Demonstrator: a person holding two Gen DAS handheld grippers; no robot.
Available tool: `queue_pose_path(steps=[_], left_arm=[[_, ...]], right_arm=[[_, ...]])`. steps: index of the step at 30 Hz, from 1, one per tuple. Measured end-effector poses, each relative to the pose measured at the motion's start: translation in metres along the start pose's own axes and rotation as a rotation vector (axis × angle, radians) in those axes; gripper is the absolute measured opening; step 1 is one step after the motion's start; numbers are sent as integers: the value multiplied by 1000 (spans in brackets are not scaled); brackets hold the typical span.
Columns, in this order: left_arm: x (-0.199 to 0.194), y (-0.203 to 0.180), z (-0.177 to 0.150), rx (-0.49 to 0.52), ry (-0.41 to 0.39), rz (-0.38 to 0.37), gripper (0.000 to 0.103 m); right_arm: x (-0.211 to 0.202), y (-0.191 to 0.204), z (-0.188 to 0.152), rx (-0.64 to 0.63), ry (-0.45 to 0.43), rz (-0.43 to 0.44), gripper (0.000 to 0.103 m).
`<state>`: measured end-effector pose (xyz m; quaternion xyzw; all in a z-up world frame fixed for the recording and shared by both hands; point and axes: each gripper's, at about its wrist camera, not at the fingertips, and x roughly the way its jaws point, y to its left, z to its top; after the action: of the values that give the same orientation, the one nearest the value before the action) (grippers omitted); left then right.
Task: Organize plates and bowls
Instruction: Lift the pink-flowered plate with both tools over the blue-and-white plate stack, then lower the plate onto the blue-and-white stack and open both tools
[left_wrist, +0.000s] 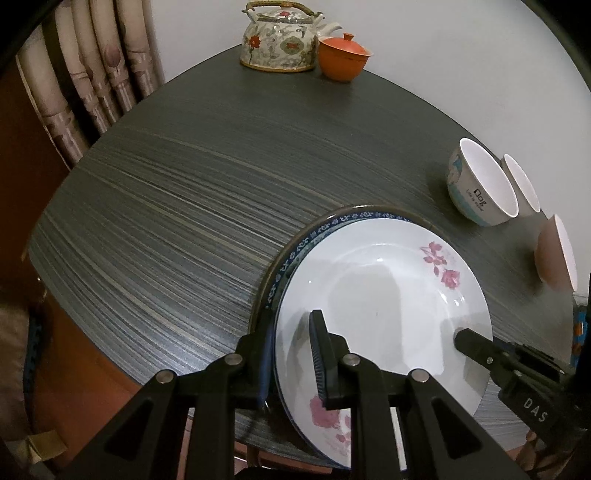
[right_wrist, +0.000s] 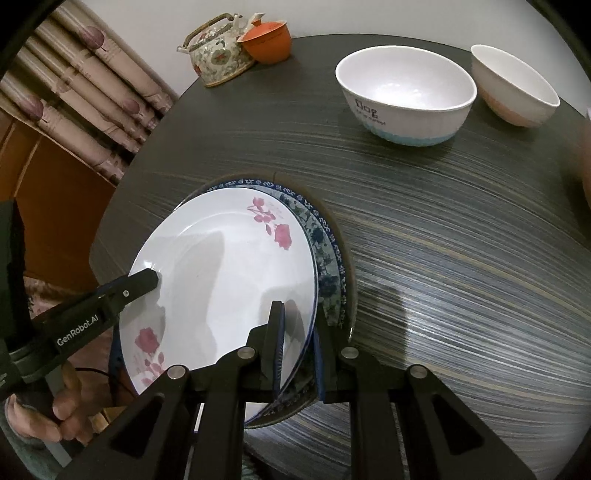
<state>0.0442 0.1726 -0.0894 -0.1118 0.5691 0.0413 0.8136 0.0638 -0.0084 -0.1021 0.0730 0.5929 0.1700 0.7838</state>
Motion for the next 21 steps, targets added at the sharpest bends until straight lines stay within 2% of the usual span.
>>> queue_pose_path(steps=[6, 14, 19, 21], left_arm=[[0, 1, 1, -19, 8, 1, 19], [1, 1, 6, -36, 24, 8, 22], [-7, -3, 9, -33, -16, 18, 27], [-9, -3, 11, -38, -26, 21, 28]], right_arm=[[3, 3, 2, -6, 3, -7, 18], [2, 8, 1, -18, 6, 11, 37], [3, 15, 2, -42, 23, 8, 54], [4, 20, 1, -66, 30, -2, 56]])
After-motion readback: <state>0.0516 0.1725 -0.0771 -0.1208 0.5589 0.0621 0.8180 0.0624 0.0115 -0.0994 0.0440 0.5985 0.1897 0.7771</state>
